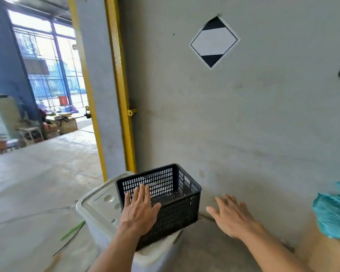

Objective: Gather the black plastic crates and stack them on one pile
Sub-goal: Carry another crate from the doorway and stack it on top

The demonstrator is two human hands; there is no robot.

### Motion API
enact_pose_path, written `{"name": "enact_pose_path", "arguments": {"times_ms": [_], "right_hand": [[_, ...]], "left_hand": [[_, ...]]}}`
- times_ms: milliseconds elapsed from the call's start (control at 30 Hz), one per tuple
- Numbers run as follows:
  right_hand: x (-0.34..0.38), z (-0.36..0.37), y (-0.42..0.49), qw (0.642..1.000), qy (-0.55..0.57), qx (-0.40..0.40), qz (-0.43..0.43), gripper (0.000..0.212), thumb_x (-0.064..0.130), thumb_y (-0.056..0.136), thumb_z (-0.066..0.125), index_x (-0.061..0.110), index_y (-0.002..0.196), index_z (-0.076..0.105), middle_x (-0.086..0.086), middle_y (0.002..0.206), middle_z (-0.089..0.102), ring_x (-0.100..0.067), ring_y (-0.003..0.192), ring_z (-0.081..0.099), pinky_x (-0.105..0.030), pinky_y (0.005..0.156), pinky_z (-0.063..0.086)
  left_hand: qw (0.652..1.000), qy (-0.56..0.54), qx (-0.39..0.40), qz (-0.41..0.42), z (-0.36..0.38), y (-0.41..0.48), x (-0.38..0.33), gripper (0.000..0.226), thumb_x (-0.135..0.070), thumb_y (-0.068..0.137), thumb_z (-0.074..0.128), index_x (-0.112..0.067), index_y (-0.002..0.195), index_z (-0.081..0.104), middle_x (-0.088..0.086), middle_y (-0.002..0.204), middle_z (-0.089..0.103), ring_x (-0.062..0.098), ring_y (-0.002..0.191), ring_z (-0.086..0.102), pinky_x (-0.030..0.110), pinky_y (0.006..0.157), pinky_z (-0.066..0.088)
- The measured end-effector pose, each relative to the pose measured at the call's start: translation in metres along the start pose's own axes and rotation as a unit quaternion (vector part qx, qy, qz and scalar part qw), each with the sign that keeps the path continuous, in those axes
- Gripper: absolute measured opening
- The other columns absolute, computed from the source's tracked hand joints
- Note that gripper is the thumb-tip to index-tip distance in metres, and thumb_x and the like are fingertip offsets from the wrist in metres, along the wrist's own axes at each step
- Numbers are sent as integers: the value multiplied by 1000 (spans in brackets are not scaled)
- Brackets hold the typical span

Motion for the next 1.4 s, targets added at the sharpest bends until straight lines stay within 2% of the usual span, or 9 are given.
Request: {"name": "enact_pose_path", "arguments": {"times_ms": [100,133,200,467,700,933,1133,1267,1400], "right_hand": [[35,-1,85,999,24,-3,-24,93,72,85,-6,17,156,20,-11,166,12,-27,153,8,-51,122,14],[44,3,113,999,18,3,-33,79,66,95,8,17,154,23,-11,164,16,-27,152,11,-52,121,15],[58,12,163,998,7,9,-58,68,61,99,20,17,149,31,-11,160,26,-28,149,18,-54,119,20],[57,63,342,993,-25,72,-91,71,60,100,19,17,156,19,-11,166,8,-28,153,3,-52,123,7],[53,120,483,977,-90,101,-167,72,61,99,13,20,158,1,-11,165,-13,-27,153,-10,-48,124,-2],[37,183,566,965,-127,135,-185,75,59,100,18,18,158,-6,-13,164,-17,-28,152,-12,-46,124,-4],[29,222,594,967,-116,123,-191,78,55,101,30,10,158,1,-18,163,-16,-31,153,-10,-44,123,-5],[33,230,596,973,-94,81,-196,74,37,100,47,3,156,13,-22,163,-13,-35,152,-10,-43,122,-5],[29,236,595,975,-91,55,-195,78,-11,80,63,1,150,30,-22,163,-12,-38,151,-9,-48,124,9]], "left_hand": [[1000,3,7,-29,9,61,42,78,-58,94,18,-10,152,-3,6,161,-10,20,149,-10,43,119,-12],[999,4,12,-35,14,79,53,79,-58,94,19,-10,152,-3,6,161,-10,21,149,-10,42,118,-12],[999,3,25,-47,27,109,72,79,-58,93,20,-10,151,-4,7,161,-10,21,149,-12,42,118,-13],[990,8,73,-124,118,216,122,78,-57,94,20,-11,151,-7,7,160,-12,20,148,-12,40,116,-14],[978,20,129,-165,193,269,154,74,-55,96,19,-15,150,-13,4,157,-20,17,146,-16,39,120,-8],[972,50,138,-186,229,300,203,73,-52,97,22,-16,151,-12,4,158,-19,18,146,-15,35,118,-7],[965,25,179,-191,276,303,226,74,-44,97,30,-15,151,-11,4,158,-18,17,146,-19,36,120,-5],[970,18,148,-190,286,299,233,71,-21,96,38,-7,152,-4,11,161,-10,20,147,-19,40,120,-4],[972,12,119,-200,289,302,236,87,11,79,42,-4,151,-4,16,160,-6,24,148,-16,40,119,-5]]}}
Point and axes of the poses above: each hand's wrist, its own y-axis towards the middle knuckle, its own z-axis out of the palm, x = y × z, the point moved 7 cm from there along y, towards the middle knuckle
